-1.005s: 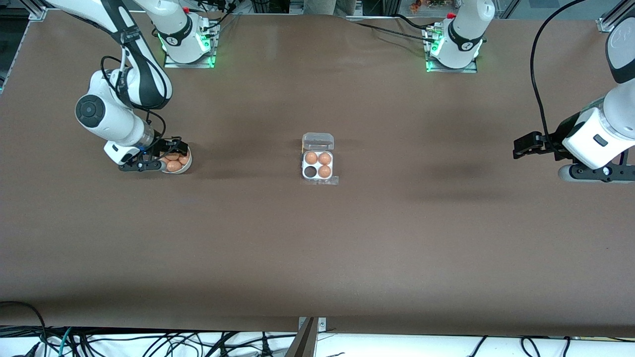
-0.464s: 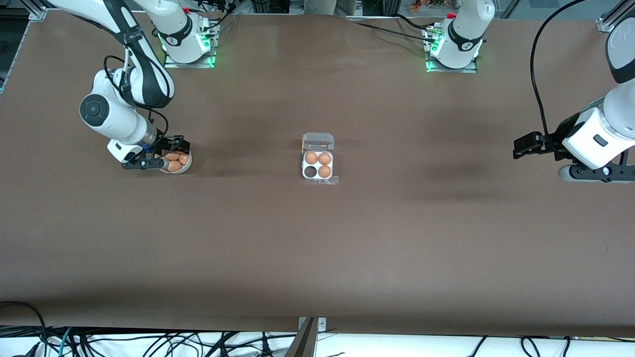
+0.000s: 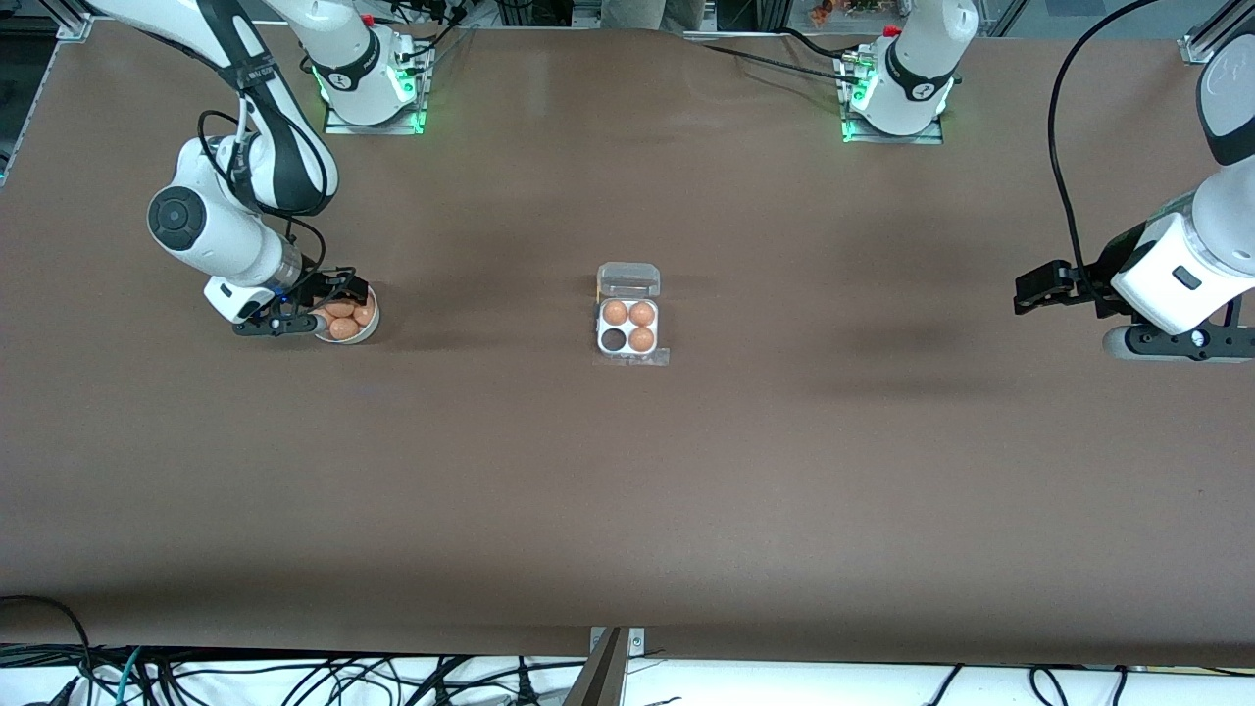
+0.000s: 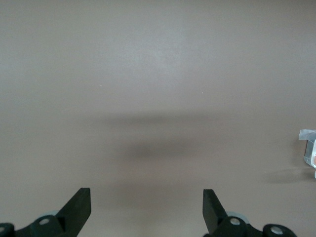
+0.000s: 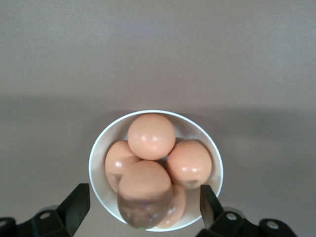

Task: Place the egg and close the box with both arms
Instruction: 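Close the right gripper on one brown egg and lift it, then carry the egg with the right gripper over the empty box slot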

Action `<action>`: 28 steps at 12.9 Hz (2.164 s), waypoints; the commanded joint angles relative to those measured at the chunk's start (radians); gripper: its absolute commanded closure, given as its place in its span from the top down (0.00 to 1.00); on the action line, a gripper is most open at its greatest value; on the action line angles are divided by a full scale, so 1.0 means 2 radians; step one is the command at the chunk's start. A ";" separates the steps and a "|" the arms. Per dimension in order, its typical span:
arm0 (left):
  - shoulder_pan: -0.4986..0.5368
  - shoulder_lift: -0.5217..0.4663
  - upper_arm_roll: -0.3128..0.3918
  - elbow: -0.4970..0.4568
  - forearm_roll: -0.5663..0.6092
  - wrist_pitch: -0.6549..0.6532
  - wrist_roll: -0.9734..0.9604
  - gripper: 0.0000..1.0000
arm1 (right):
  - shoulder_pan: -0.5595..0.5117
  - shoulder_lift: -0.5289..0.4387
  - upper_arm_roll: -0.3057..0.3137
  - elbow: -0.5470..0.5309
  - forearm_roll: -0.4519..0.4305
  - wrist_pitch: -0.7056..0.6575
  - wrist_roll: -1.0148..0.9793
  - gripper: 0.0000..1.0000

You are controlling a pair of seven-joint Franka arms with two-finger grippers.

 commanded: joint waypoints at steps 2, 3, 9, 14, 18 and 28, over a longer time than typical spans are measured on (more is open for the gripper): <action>0.003 0.007 0.000 0.014 -0.010 -0.005 0.010 1.00 | -0.002 -0.008 0.000 -0.010 0.006 0.008 -0.011 0.00; 0.003 0.007 0.000 0.014 -0.010 -0.005 0.010 1.00 | -0.002 -0.008 0.000 -0.010 0.006 0.008 -0.011 0.00; 0.003 0.007 0.000 0.014 -0.010 -0.005 0.010 1.00 | -0.001 -0.012 0.001 -0.007 0.006 0.005 -0.005 0.00; 0.003 0.007 0.000 0.014 -0.009 -0.005 0.010 1.00 | -0.001 -0.040 0.001 0.089 0.006 -0.145 -0.001 0.00; 0.003 0.007 0.000 0.014 -0.009 -0.005 0.010 1.00 | -0.001 -0.038 -0.010 0.256 0.005 -0.351 0.000 0.00; 0.003 0.007 0.001 0.014 -0.010 -0.005 0.010 1.00 | 0.122 0.086 -0.001 0.534 0.012 -0.498 0.205 0.00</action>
